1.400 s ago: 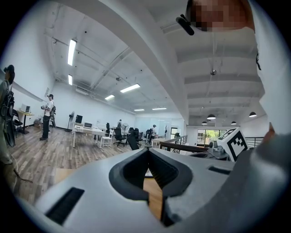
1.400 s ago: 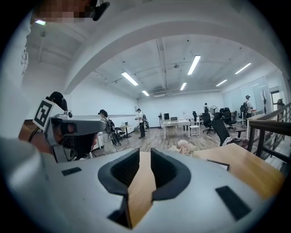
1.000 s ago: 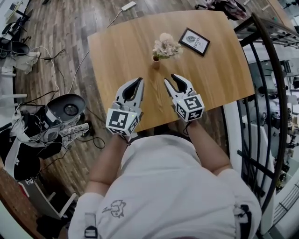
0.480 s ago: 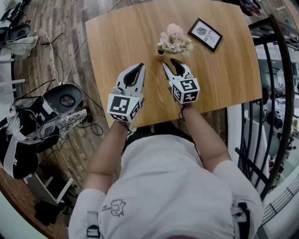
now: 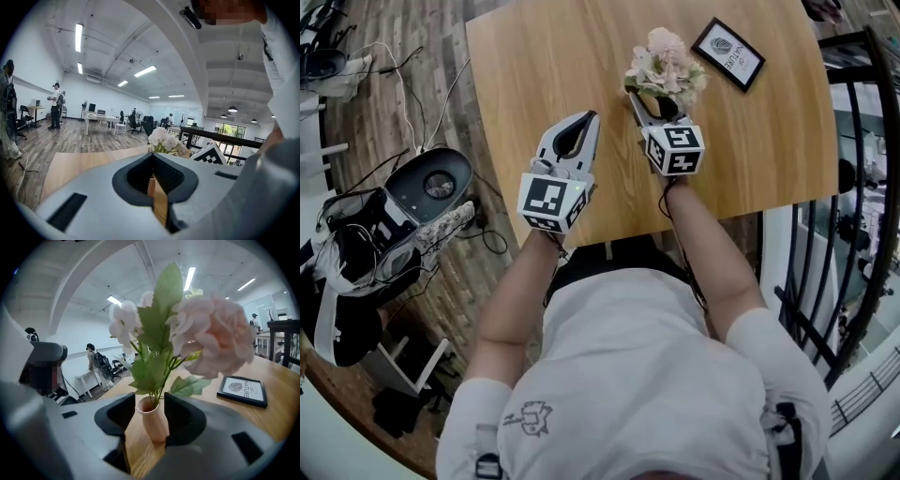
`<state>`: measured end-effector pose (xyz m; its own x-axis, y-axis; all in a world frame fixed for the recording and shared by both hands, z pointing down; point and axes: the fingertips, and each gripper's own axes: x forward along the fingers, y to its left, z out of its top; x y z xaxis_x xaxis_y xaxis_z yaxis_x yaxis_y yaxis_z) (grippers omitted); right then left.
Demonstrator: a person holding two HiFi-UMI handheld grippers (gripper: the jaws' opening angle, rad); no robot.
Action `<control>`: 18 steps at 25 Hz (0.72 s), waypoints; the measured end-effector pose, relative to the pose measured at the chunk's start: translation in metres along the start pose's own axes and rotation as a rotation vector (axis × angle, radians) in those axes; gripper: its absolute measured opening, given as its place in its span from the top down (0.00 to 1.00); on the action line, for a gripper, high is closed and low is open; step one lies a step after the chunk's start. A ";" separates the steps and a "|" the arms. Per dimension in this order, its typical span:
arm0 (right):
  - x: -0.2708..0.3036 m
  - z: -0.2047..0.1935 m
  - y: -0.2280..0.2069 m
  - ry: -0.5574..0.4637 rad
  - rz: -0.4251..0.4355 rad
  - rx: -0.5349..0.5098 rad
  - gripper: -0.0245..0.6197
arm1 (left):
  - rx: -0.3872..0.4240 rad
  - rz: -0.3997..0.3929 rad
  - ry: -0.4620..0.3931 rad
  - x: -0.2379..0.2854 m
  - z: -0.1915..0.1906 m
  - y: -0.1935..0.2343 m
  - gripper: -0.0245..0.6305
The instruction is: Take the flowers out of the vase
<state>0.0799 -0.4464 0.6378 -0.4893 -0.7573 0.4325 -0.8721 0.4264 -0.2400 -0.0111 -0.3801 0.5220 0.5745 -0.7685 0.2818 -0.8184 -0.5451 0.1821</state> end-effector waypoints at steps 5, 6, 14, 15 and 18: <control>0.017 0.009 -0.003 -0.011 -0.005 0.000 0.65 | -0.011 -0.004 0.021 0.006 -0.004 0.012 0.96; 0.014 0.008 -0.002 -0.019 -0.004 -0.003 0.65 | -0.011 -0.002 0.019 0.003 -0.006 0.008 0.96; -0.012 0.010 0.001 -0.051 0.003 -0.017 0.68 | -0.007 0.007 0.010 -0.020 -0.011 -0.025 0.96; -0.006 0.011 0.002 -0.051 0.003 -0.016 0.69 | -0.011 0.007 0.012 -0.018 -0.010 -0.021 0.96; 0.002 0.011 -0.004 -0.055 -0.007 -0.019 0.79 | -0.020 0.007 0.018 -0.011 -0.014 -0.016 0.96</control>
<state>0.0820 -0.4549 0.6296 -0.4832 -0.7861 0.3856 -0.8755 0.4299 -0.2206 -0.0042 -0.3585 0.5290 0.5684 -0.7661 0.3000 -0.8227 -0.5325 0.1989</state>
